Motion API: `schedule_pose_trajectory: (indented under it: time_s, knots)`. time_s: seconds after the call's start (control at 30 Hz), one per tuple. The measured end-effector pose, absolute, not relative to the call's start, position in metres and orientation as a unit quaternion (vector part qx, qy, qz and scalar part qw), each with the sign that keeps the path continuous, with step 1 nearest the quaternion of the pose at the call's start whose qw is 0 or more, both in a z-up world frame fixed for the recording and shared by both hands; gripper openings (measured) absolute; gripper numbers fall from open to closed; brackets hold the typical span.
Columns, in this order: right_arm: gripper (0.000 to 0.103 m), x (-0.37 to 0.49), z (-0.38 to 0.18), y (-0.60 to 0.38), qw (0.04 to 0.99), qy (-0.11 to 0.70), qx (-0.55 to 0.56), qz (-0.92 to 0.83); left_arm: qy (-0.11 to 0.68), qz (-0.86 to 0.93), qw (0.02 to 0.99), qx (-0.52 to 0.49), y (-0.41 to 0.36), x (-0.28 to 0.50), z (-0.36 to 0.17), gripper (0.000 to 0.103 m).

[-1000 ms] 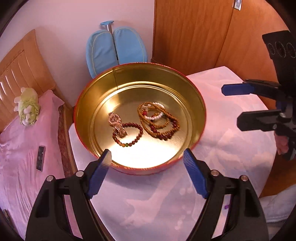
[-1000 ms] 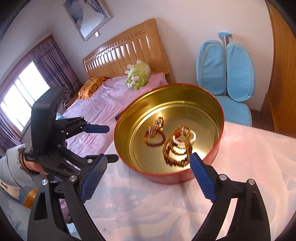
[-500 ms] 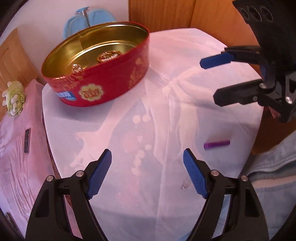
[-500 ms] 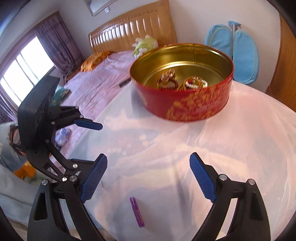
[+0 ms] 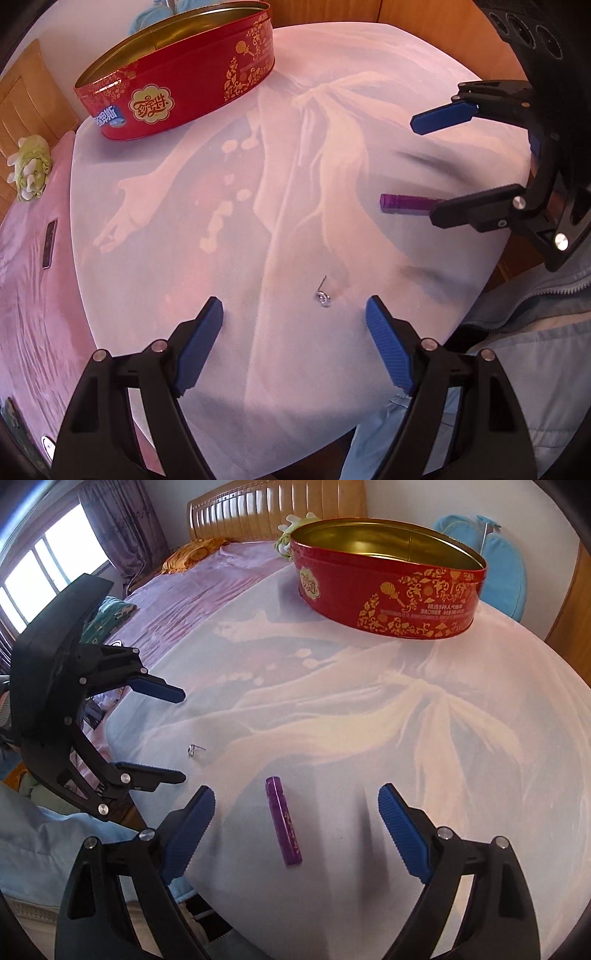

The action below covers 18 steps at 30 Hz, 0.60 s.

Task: Organize jewelry

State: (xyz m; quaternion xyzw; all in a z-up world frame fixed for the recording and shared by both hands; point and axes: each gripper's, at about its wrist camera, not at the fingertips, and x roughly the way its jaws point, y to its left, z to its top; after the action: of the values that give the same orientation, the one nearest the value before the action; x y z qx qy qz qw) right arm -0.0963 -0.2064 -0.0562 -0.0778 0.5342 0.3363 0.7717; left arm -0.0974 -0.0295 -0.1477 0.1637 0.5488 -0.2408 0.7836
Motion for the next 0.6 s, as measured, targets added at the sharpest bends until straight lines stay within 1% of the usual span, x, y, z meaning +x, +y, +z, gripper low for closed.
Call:
schedule_pose_trajectory:
  time_s: [0.07, 0.17, 0.23, 0.27, 0.3, 0.33, 0.37, 0.4, 0.43, 0.47, 0.53, 0.6]
  knots:
    - [0.084, -0.1, -0.06, -0.205, 0.775, 0.532, -0.081, 0.332, 0.544, -0.237, 0.789, 0.161, -0.03, -0.1, -0.148, 0.078]
    - [0.081, -0.102, -0.066, -0.204, 0.778, 0.532, -0.084, 0.323, 0.537, -0.228, 0.795, 0.163, -0.03, -0.102, -0.151, 0.078]
    - [0.075, -0.103, -0.069, -0.203, 0.777, 0.534, -0.083, 0.323, 0.529, -0.226, 0.802, 0.159, -0.029, -0.104, -0.151, 0.078]
    - [0.068, -0.104, -0.07, -0.203, 0.776, 0.535, -0.084, 0.323, 0.524, -0.222, 0.807, 0.157, -0.028, -0.104, -0.151, 0.078]
    - [0.058, -0.105, -0.071, -0.203, 0.777, 0.534, -0.087, 0.322, 0.519, -0.221, 0.811, 0.153, -0.026, -0.106, -0.151, 0.078]
    - [0.054, -0.106, -0.073, -0.203, 0.776, 0.535, -0.091, 0.321, 0.517, -0.222, 0.813, 0.148, -0.025, -0.106, -0.151, 0.069]
    - [0.045, -0.108, -0.072, -0.203, 0.779, 0.531, -0.095, 0.321, 0.513, -0.227, 0.816, 0.14, -0.024, -0.107, -0.15, 0.064]
    - [0.03, -0.11, -0.072, -0.203, 0.78, 0.529, -0.097, 0.321, 0.509, -0.227, 0.819, 0.138, -0.023, -0.109, -0.148, 0.047]
    - [0.018, -0.111, -0.072, -0.202, 0.776, 0.53, -0.098, 0.327, 0.506, -0.228, 0.821, 0.137, -0.022, -0.11, -0.147, 0.028]
    - [0.011, -0.113, -0.072, -0.202, 0.775, 0.53, -0.1, 0.329, 0.507, -0.23, 0.82, 0.134, -0.021, -0.111, -0.146, 0.021]
    - [0.011, -0.117, -0.072, -0.2, 0.776, 0.525, -0.106, 0.332, 0.509, -0.237, 0.818, 0.129, -0.02, -0.111, -0.146, 0.007]
    - [0.011, -0.118, -0.071, -0.199, 0.776, 0.526, -0.105, 0.332, 0.509, -0.243, 0.816, 0.128, -0.019, -0.112, -0.146, 0.006]
